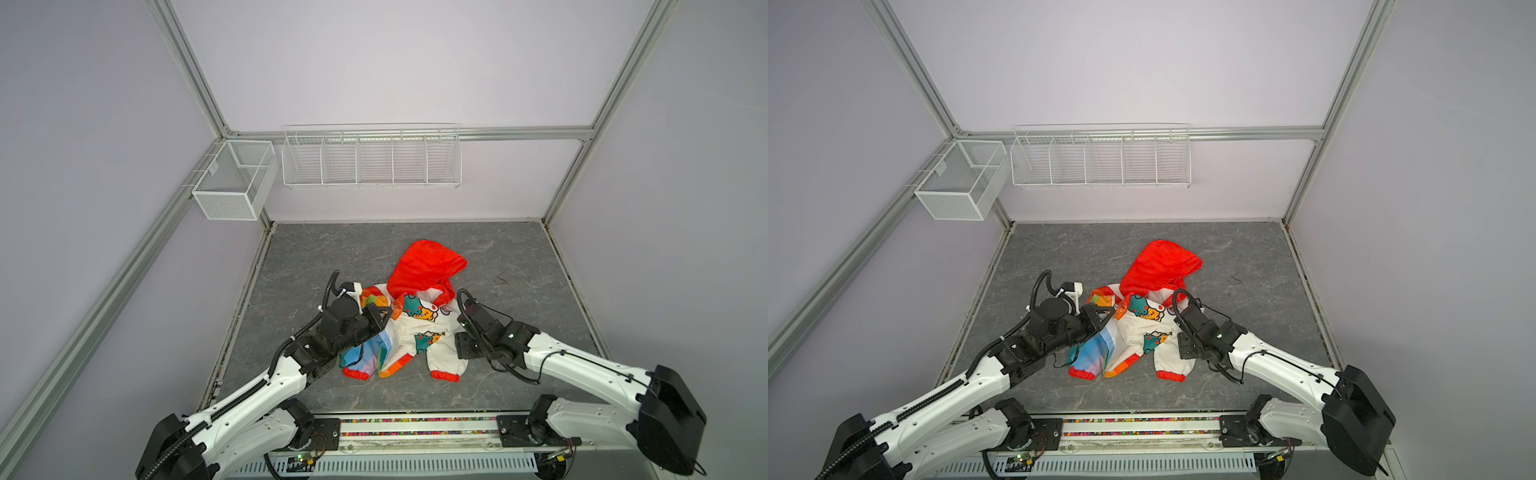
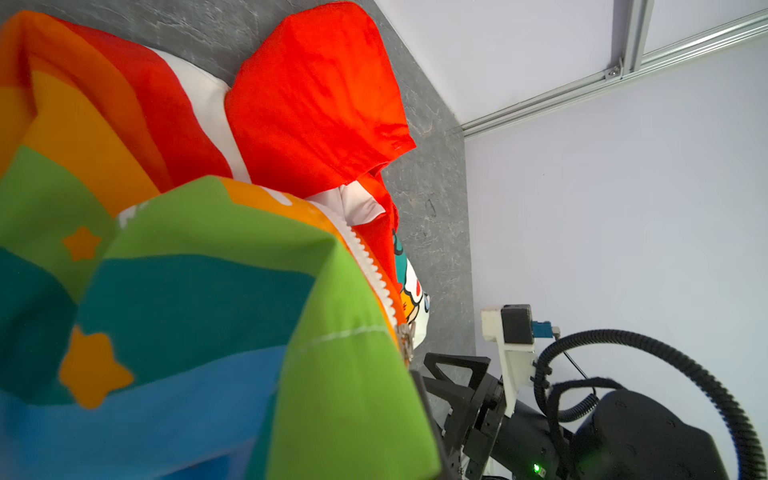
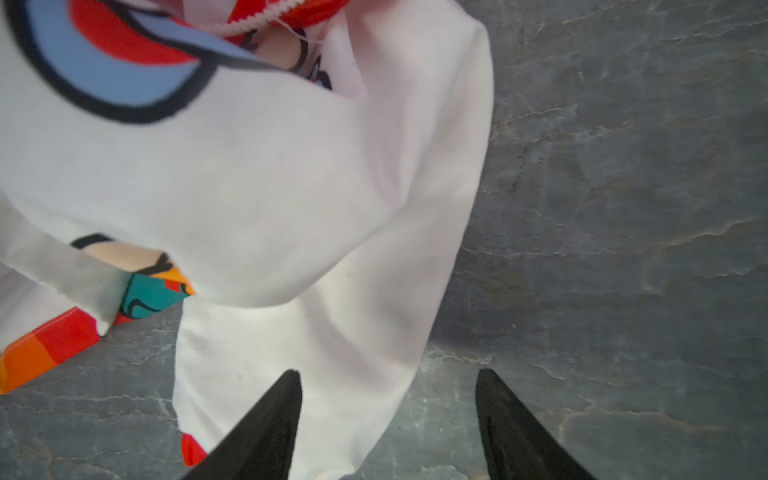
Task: Zip up the jacket
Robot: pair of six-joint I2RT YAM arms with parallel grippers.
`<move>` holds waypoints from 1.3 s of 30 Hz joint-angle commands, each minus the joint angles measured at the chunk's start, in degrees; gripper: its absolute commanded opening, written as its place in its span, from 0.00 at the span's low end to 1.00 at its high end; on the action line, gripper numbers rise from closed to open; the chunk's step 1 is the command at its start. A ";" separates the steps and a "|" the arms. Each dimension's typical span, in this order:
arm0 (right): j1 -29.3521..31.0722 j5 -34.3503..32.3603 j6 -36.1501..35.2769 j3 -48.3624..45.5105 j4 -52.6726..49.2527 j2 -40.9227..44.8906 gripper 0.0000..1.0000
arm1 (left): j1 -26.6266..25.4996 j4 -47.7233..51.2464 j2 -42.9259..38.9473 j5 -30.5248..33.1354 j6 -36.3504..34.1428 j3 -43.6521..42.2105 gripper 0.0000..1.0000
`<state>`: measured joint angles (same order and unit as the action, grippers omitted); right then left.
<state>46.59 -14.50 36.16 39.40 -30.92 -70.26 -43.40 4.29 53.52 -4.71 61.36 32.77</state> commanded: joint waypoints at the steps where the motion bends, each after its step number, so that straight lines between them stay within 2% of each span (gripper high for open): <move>1: -0.18 4.13 4.12 -0.20 4.80 -5.20 0.64 | 0.33 2.67 -1.39 1.54 -3.08 0.13 0.00; 8: 0.30 11.26 8.56 -0.64 15.34 -12.77 0.55 | 3.07 0.84 1.71 -6.36 -6.70 0.10 0.00; 15: 1.51 19.69 16.71 2.20 32.03 -21.93 0.53 | 5.30 3.90 3.96 -5.76 -10.11 1.85 0.00; 20: 4.63 23.41 24.36 9.73 44.10 -33.88 0.50 | 8.01 6.85 6.35 -6.01 -13.65 4.52 0.00; 26: 9.77 22.97 34.90 20.60 61.20 -46.78 0.49 | 12.99 7.61 7.30 -7.31 -15.90 5.19 0.00; 28: 11.07 22.44 34.70 24.61 61.04 -48.37 0.48 | 14.72 7.70 7.04 -7.84 -16.30 5.19 0.00; 31: 11.87 19.10 30.37 26.14 55.68 -44.81 0.50 | 16.98 8.47 5.98 -8.21 -16.93 5.11 0.00; 34: 11.47 15.09 25.72 22.79 49.47 -37.48 0.58 | 18.61 9.66 4.38 -8.28 -17.57 4.70 0.00; 39: 9.32 9.95 17.02 17.58 36.78 -23.24 0.64 | 19.89 11.69 2.37 -8.65 -18.71 4.23 0.00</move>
<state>57.21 0.91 59.22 59.16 14.31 -100.31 -24.01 13.78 57.21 -12.51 44.56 35.94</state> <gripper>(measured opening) 0.629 0.049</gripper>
